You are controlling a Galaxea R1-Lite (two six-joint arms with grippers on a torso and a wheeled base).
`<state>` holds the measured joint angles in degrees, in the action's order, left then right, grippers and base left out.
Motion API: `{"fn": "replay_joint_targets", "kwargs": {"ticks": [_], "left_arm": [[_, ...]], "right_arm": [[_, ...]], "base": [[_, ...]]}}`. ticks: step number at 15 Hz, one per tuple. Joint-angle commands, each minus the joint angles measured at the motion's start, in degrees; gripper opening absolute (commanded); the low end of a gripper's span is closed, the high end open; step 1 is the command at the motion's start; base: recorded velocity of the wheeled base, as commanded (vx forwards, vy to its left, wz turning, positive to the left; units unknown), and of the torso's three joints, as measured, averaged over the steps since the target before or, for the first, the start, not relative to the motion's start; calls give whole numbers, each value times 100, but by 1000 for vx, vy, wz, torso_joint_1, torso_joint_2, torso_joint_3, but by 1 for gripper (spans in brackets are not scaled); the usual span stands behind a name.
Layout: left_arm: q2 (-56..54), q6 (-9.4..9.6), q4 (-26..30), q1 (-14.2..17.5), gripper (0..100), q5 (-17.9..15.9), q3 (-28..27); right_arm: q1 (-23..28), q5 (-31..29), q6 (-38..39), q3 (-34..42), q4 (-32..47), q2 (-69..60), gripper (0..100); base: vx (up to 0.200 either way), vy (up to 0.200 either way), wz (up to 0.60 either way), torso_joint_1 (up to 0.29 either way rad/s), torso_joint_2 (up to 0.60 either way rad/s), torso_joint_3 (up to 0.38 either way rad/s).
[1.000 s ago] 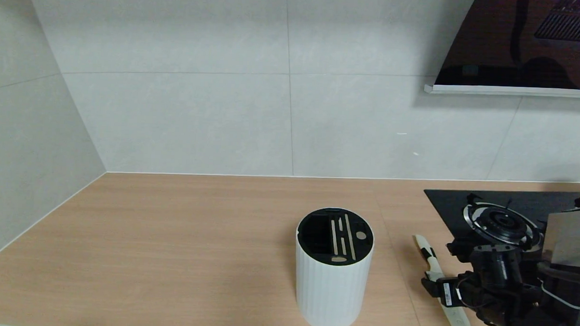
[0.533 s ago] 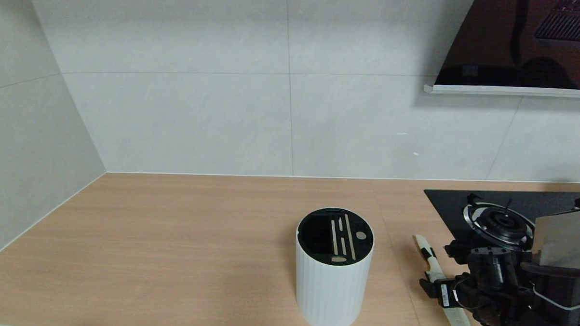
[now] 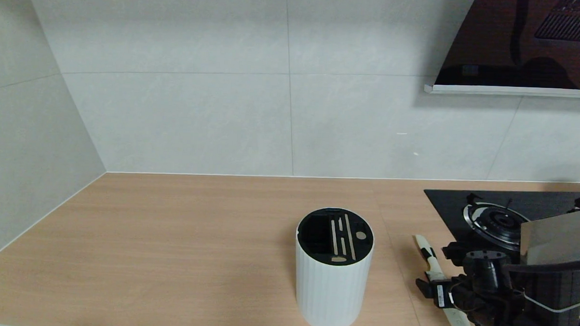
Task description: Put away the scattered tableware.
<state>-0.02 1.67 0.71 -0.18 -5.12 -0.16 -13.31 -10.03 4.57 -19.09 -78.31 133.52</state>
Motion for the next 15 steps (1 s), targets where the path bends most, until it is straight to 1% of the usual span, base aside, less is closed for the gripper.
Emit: {"fn": "replay_joint_targets", "kwargs": {"ticks": [1, 12, 13, 15], "left_arm": [[2, 0, 0, 1, 100, 2, -2], [2, 0, 0, 1, 100, 2, -2], [2, 0, 0, 1, 100, 2, -2], [2, 0, 0, 1, 100, 2, 7]], "right_arm": [[-57, 1, 17, 2, 0, 51, 100], [22, -7, 9, -42, -79, 148, 100], [30, -7, 0, -42, -79, 156, 0], [39, -7, -9, -42, -79, 156, 0]], "base": [[0, 0, 0, 0, 0, 0], [0, 0, 0, 0, 0, 0], [0, 0, 0, 0, 0, 0], [0, 0, 0, 0, 0, 0]]}}
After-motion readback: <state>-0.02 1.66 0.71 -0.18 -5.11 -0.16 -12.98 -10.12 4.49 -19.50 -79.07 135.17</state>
